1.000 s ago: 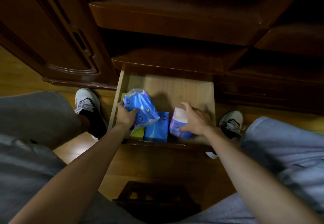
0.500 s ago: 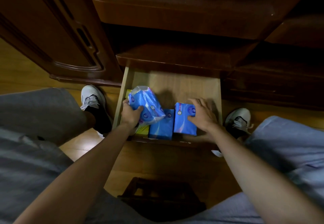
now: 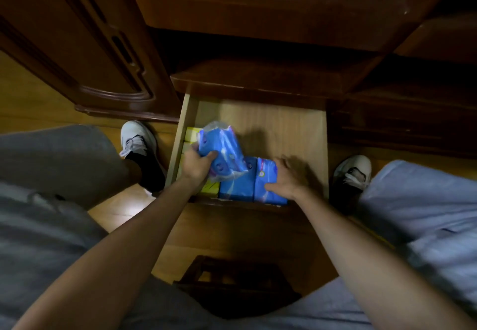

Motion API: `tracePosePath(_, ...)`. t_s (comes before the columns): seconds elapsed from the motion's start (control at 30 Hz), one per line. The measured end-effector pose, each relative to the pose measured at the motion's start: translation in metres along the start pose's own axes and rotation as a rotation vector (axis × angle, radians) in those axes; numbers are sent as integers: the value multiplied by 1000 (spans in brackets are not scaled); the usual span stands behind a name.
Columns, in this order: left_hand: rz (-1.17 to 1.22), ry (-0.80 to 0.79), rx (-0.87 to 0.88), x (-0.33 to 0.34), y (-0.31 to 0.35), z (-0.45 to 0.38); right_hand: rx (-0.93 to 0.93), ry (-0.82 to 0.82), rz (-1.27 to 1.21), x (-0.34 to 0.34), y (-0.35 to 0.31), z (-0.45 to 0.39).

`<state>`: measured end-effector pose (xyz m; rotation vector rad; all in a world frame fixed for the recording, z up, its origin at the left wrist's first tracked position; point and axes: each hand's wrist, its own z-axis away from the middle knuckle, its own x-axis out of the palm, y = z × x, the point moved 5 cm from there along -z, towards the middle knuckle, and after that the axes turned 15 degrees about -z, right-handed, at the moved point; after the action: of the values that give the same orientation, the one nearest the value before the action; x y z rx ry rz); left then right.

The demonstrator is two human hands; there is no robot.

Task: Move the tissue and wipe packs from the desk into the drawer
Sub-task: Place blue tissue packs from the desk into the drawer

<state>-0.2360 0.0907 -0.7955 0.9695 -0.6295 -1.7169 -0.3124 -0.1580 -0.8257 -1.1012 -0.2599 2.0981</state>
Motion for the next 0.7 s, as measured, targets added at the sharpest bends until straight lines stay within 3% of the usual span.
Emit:
tracePosePath(0.1,-2,-132,42,17,21,8,-20,171,29,-4,-13,15)
tracePosePath(0.17,25,-237,83,28,38,15,-83,237,-319,-30,-25,22)
tracePosePath(0.23,51,-360,129,40,49,21,-65,121,-847,-50,-32,32)
tracePosePath(0.3,14,-440,177,55,53,28,-69,16,-972,-62,-31,44)
tracePosePath(0.4,-114,-445,229,79,46,38,-71,162,-621,-74,-9,53)
tracePosePath(0.53,-590,-271,422,85,36,35,-32,463,-93,-111,14,65)
tracePosePath(0.63,-856,-189,601,89,40,33,-4,465,62,-110,22,69)
tracePosePath(0.7,-1001,-216,793,102,42,37,15,445,135,-98,23,69)
